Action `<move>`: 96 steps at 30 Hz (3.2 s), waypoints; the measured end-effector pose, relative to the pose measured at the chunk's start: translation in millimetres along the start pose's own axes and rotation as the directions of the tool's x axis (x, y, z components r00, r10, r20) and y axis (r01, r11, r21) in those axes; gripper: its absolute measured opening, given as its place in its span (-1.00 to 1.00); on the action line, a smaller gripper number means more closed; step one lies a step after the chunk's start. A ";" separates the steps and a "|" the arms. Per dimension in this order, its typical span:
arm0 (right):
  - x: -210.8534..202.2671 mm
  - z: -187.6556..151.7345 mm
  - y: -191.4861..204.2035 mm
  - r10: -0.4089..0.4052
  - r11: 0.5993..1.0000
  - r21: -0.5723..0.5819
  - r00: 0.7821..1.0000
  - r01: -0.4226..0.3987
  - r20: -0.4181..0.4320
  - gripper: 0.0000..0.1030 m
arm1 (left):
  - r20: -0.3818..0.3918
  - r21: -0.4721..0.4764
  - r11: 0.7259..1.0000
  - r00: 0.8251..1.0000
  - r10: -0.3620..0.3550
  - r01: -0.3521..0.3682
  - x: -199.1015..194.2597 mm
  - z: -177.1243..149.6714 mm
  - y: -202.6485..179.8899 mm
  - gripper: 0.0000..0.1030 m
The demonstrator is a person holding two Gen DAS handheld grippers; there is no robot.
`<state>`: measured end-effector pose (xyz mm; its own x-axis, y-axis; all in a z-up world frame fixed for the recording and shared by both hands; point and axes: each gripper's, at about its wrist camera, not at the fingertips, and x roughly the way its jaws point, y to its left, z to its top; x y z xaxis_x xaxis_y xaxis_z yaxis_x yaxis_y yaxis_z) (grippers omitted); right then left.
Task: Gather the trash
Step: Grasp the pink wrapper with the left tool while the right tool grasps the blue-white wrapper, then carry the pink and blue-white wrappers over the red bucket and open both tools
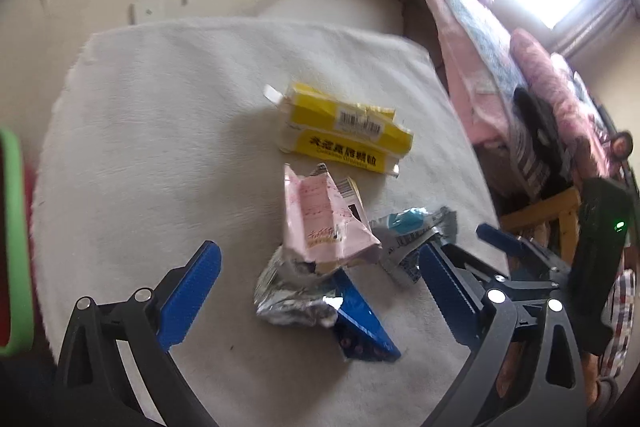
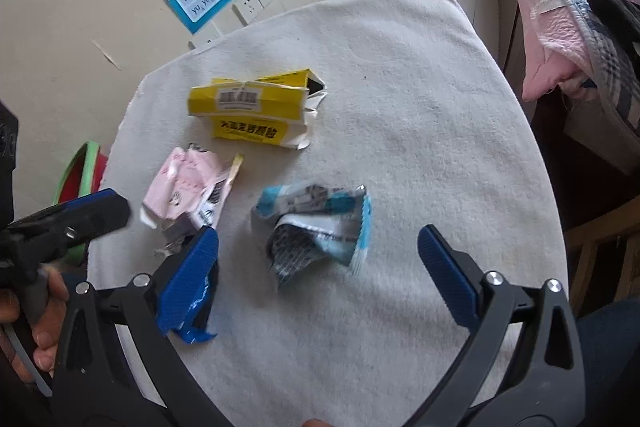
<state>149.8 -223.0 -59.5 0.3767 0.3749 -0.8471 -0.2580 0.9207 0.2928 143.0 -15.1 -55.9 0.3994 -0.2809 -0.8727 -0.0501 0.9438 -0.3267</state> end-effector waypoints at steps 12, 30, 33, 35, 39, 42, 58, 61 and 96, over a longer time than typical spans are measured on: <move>35.0 8.5 5.4 0.081 0.997 0.000 0.995 -0.081 -0.061 0.71 | -0.154 -0.010 1.000 0.988 -0.012 0.011 58.3 21.9 -3.3 0.10; 5.6 11.6 4.5 0.103 0.995 -0.020 0.995 -0.103 0.008 -0.06 | -0.080 0.009 0.999 0.996 -0.043 0.044 26.5 18.1 -10.6 -0.52; -2.7 11.8 6.8 0.098 0.995 -0.029 0.995 -0.098 0.023 -0.06 | -0.046 0.002 0.999 0.998 -0.052 0.052 13.3 16.6 -12.4 -0.52; -9.5 10.6 6.8 0.090 0.996 -0.032 0.995 -0.088 0.034 -0.06 | -0.031 -0.005 0.998 0.998 -0.058 0.058 5.9 14.2 -13.1 -0.52; -26.2 7.9 6.9 0.080 0.996 -0.031 0.995 -0.078 0.063 -0.06 | -0.010 0.008 0.998 0.998 -0.066 0.066 -6.7 8.1 -19.3 -0.52; -33.7 5.9 8.8 0.079 0.996 -0.035 0.994 -0.077 0.071 -0.06 | -0.003 0.017 0.998 0.998 -0.061 0.061 -15.1 1.4 -20.8 -0.52; -58.5 -9.8 53.8 0.073 0.990 -0.126 0.992 -0.060 0.099 -0.06 | 0.090 -0.053 0.998 0.996 -0.023 0.028 -70.3 -40.0 32.1 -0.52; -60.0 -11.3 66.5 0.074 0.988 -0.145 0.992 -0.060 0.098 -0.06 | 0.116 -0.075 0.997 0.993 -0.021 0.030 -81.0 -45.0 42.9 -0.52; -16.8 14.0 316.7 0.294 0.834 -0.490 0.956 -0.253 0.006 -0.06 | 0.310 -0.410 0.910 0.929 0.201 -0.060 -208.5 -92.4 240.1 -0.52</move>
<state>74.2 63.8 53.6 0.2896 0.6297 -0.7208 -0.7466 0.6199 0.2415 -36.9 253.9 14.1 0.6451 -0.0170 -0.7639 -0.4449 0.8044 -0.3936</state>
